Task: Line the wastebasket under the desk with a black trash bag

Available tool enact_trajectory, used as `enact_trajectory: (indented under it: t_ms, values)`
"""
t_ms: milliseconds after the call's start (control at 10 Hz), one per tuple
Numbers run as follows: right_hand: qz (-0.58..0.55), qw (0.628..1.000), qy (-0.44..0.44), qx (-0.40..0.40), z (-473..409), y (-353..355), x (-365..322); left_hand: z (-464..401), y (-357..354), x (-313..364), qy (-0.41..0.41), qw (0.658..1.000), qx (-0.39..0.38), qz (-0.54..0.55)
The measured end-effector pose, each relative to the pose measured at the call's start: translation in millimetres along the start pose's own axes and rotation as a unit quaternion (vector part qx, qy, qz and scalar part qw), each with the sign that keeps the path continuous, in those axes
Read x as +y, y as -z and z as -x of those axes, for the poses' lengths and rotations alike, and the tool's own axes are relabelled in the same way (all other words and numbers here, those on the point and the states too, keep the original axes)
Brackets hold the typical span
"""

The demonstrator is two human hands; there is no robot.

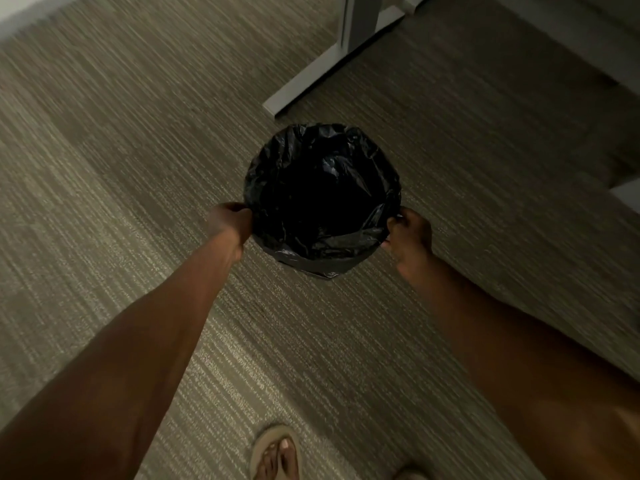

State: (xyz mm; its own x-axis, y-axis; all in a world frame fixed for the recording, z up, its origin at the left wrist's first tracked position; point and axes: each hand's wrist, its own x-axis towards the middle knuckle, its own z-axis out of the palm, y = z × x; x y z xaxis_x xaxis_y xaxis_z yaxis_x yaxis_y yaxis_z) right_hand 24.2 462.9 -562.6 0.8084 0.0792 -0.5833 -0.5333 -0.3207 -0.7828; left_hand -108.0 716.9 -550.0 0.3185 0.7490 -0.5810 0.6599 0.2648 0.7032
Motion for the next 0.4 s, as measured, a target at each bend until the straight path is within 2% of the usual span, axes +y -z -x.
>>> enact_trajectory:
  t_ms: [100, 200, 300, 400]
  values:
    - [0.080, 0.996, 0.033, -0.004, 2.4, 5.8, -2.7, 7.2, 1.0, 5.7, 0.003, 1.000, -0.003, 0.012]
    - [0.187, 0.979, 0.072, 0.027, 14.6, 14.7, -6.2, 23.2, 3.7, 11.4, 0.046, 0.998, -0.031, 0.030]
    - [0.263, 0.953, 0.137, 0.056, 34.8, 24.1, -14.5, 36.5, 9.2, 9.1, -0.020, 0.997, -0.027, -0.075]
    - [0.374, 0.894, 0.244, 0.042, 66.1, 29.3, -28.9, 73.1, 12.2, 4.0, -0.225, 0.941, 0.013, -0.254]
